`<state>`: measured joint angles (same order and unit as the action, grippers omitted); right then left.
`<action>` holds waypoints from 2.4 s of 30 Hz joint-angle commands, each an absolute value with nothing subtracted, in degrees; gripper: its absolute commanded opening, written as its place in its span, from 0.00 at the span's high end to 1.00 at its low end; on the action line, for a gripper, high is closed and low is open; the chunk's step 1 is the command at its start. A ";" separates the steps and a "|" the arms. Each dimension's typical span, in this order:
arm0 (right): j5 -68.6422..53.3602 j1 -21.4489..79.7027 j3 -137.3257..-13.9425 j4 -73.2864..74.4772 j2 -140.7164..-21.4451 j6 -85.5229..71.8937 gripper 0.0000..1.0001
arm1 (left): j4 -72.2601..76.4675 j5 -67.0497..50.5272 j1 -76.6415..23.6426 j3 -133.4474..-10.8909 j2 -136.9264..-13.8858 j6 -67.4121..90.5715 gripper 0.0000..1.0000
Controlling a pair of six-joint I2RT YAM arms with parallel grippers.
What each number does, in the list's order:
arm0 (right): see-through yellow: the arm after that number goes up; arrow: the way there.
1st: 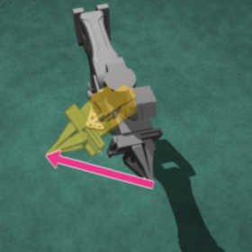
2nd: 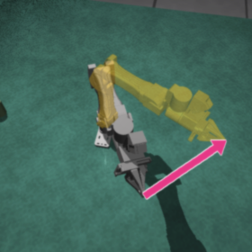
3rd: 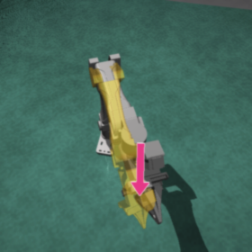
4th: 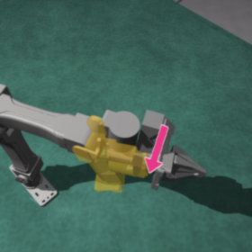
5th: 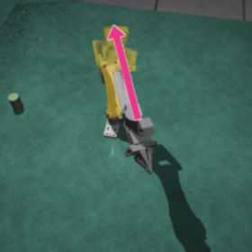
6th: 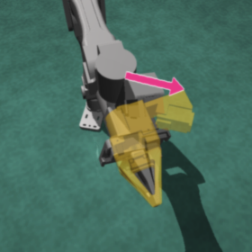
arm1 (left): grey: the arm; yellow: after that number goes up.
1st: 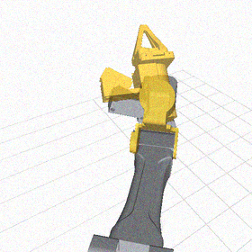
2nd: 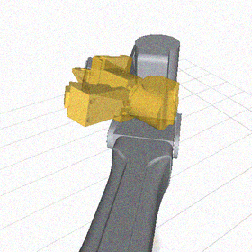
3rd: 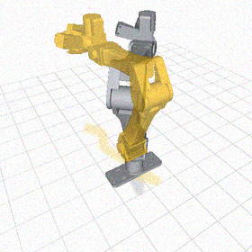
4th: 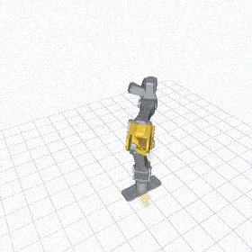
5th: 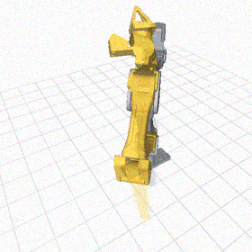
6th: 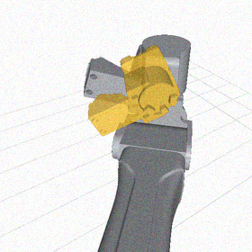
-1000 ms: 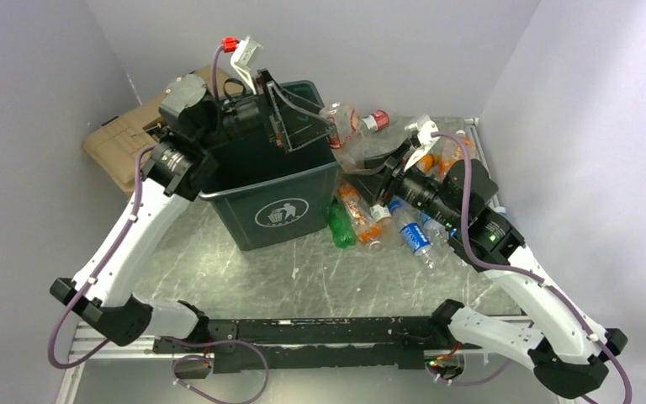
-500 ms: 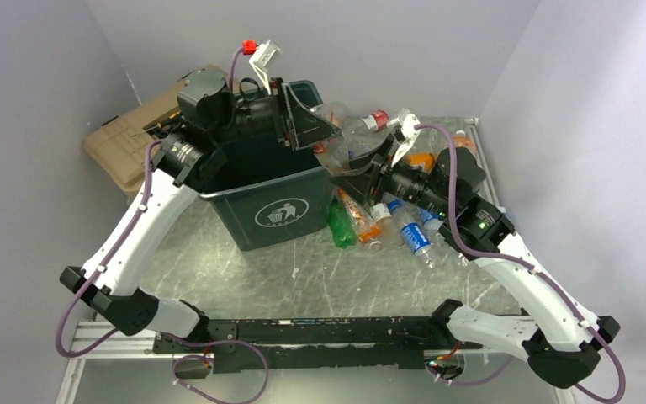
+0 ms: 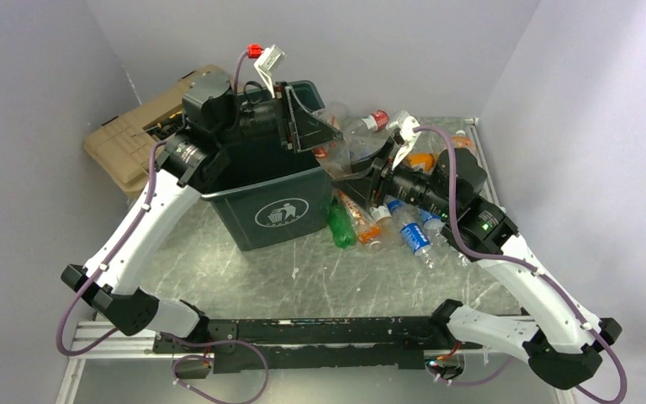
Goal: Put the plastic bottles in the bin
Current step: Pick up the plastic bottle at the center of the board.
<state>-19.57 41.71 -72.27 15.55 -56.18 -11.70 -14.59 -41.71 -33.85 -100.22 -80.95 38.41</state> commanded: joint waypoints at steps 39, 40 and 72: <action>-5.58 42.34 -48.51 -49.63 -53.08 -44.74 0.00 | 44.07 -6.02 -34.77 -62.11 -61.43 69.98 1.00; -5.16 42.36 -48.73 -50.19 -53.67 -45.14 0.00 | 44.04 -6.12 -34.84 -62.13 -61.43 69.96 1.00; -7.30 45.51 -53.56 -45.33 -55.51 -39.24 0.76 | 33.04 -6.55 -38.45 -62.20 -58.10 62.45 0.03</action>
<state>-6.48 45.23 -52.77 -51.55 -62.00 -45.39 39.72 -5.72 -38.09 -60.75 -62.61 67.29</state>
